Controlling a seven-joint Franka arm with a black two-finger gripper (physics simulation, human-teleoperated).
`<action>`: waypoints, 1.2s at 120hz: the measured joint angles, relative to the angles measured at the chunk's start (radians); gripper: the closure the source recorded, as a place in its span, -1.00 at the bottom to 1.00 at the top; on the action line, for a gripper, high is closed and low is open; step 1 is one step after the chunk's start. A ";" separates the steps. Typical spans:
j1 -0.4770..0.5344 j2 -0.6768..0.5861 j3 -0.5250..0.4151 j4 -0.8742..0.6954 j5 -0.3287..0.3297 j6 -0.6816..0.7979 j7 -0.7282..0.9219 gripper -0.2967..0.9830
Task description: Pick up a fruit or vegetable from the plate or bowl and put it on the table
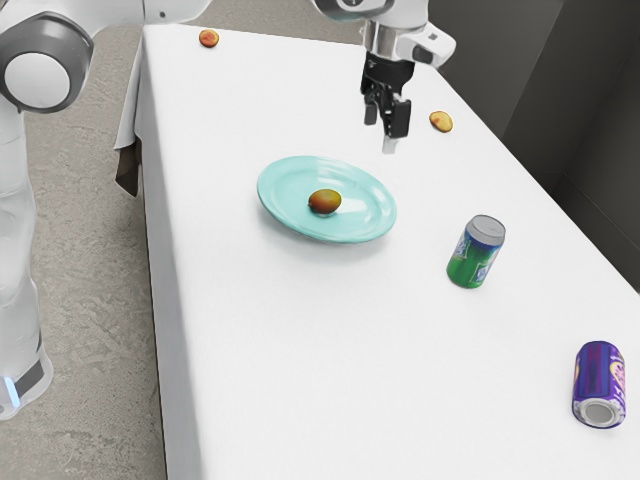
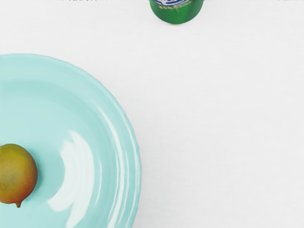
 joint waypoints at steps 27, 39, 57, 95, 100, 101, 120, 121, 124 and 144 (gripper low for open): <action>0.010 0.000 0.000 0.001 0.000 0.008 -0.002 -0.54; 0.016 0.000 0.000 0.000 0.002 0.006 -0.003 -0.54; 0.026 0.003 0.001 0.027 0.006 0.003 -0.004 -0.54; 0.047 0.074 0.174 0.050 0.003 0.002 -0.004 -0.54; 0.062 0.084 0.186 0.050 0.002 0.002 -0.004 -0.54; 0.064 0.085 0.187 0.050 0.002 0.002 -0.004 -0.54; 0.040 0.105 0.192 0.050 -0.001 0.003 -0.005 -0.54; 0.039 0.106 0.193 0.050 -0.002 0.003 -0.005 -0.54; 0.037 0.110 0.194 0.050 -0.004 0.003 -0.005 -0.54; 0.042 0.132 0.209 0.048 -0.013 -0.005 -0.004 -0.54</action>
